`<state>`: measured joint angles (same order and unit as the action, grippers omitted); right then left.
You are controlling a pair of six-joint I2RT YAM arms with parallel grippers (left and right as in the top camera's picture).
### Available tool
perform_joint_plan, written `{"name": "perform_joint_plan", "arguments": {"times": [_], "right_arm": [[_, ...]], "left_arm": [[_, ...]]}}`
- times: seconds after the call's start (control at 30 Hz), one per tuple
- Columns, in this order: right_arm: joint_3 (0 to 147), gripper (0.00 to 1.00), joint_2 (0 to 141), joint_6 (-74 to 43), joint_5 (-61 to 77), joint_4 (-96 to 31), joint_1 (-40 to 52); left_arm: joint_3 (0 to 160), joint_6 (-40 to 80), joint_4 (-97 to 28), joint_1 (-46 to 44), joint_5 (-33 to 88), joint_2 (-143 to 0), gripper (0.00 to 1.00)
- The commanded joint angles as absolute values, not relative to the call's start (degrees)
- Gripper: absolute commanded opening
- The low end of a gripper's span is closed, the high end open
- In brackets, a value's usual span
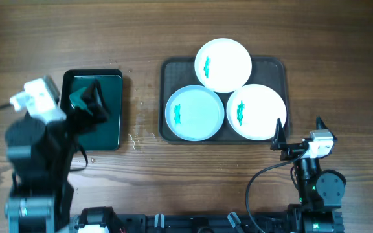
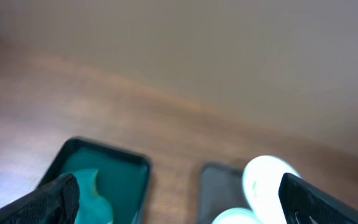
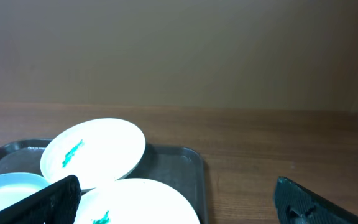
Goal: Clean dirty plates on tray and stack at the side
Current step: 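Reach the left gripper into the water tray and grasp the sponge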
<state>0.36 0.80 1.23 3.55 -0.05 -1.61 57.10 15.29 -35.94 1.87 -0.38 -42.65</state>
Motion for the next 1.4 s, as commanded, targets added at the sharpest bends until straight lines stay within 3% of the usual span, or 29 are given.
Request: {"name": "perform_joint_plan", "arguments": {"times": [0.0,0.07,0.3,0.47,0.73,0.8,1.13,1.27,1.37], "right_arm": [[0.3,1.00,0.8,1.5,2.7,0.1,-1.8],[0.3,1.00,0.8,1.5,2.7,0.1,-1.8],[0.3,1.00,0.8,1.5,2.7,0.1,-1.8],[0.3,1.00,0.8,1.5,2.7,0.1,-1.8],[0.3,1.00,0.8,1.5,2.7,0.1,-1.8],[0.3,1.00,0.8,1.5,2.7,0.1,-1.8],[0.3,1.00,0.8,1.5,2.7,0.1,-1.8],[0.3,1.00,0.8,1.5,2.7,0.1,-1.8],[0.3,1.00,0.8,1.5,2.7,0.1,-1.8]], "left_arm": [[58.5,22.8,-42.1,3.1,-16.9,-50.4,1.00],[58.5,28.3,-45.8,5.5,-19.0,-55.6,1.00],[58.5,28.8,-41.1,9.5,-7.0,-70.9,1.00],[58.5,40.7,-39.6,10.2,-15.0,-79.5,1.00],[58.5,41.0,-34.2,10.0,-10.5,-92.2,1.00],[58.5,41.0,-32.9,10.0,-9.6,-94.0,0.96],[58.4,40.9,-25.0,9.2,-8.4,-100.5,0.98],[58.4,40.7,-24.4,9.1,-8.7,-102.6,0.95],[58.4,40.7,-24.3,9.1,-8.8,-103.4,0.85]]}}
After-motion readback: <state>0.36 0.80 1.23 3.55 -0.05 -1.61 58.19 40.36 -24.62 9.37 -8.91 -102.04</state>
